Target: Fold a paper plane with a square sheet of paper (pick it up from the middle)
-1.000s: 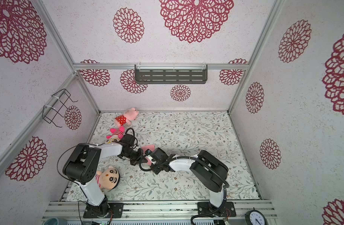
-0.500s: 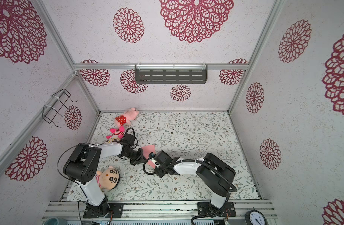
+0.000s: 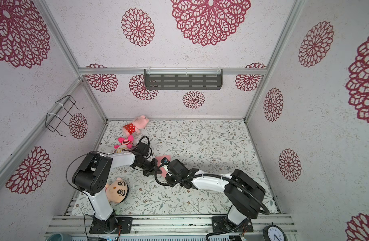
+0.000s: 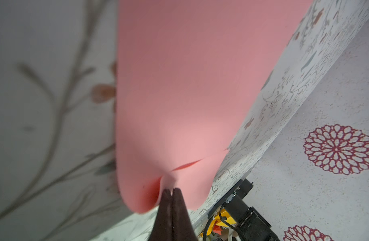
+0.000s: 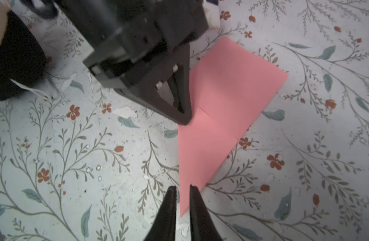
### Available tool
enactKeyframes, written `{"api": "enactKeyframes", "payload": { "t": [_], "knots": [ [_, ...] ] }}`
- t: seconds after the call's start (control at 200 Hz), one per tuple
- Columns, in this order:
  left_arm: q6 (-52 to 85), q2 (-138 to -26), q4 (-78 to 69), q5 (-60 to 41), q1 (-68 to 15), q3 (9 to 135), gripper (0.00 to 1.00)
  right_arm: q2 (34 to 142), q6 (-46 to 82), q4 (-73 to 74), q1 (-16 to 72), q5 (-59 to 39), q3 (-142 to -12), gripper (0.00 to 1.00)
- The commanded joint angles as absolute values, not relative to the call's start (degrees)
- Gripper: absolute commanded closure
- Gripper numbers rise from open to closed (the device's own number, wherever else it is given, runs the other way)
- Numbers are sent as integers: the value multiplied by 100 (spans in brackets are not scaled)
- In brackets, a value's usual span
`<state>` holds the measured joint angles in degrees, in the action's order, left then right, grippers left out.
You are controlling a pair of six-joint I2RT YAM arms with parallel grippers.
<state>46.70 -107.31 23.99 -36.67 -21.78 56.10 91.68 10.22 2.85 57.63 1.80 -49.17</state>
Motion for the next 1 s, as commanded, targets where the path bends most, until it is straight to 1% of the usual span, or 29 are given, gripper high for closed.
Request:
{"api": "enactKeyframes", "payload": {
  "t": [0.0,0.145,0.44,0.665,0.996],
  "knots": [
    [4519,-10995,2513,-3423,-2261,5636,100,9534,1153,622,5713,165,-5115,83],
    [4474,-10986,2613,-3370,-2264,5712,99,9879,1203,663,5649,167,-5204,84],
    [4227,-10986,2968,-3172,-2263,5959,97,10086,1271,309,5615,182,-4910,85],
    [3759,-10995,3675,-2517,-2227,6320,93,10129,1295,180,5610,184,-4740,85],
    [3447,-11165,4109,-1931,-2205,6683,93,10106,1302,193,5609,250,-4628,86]
  ]
}}
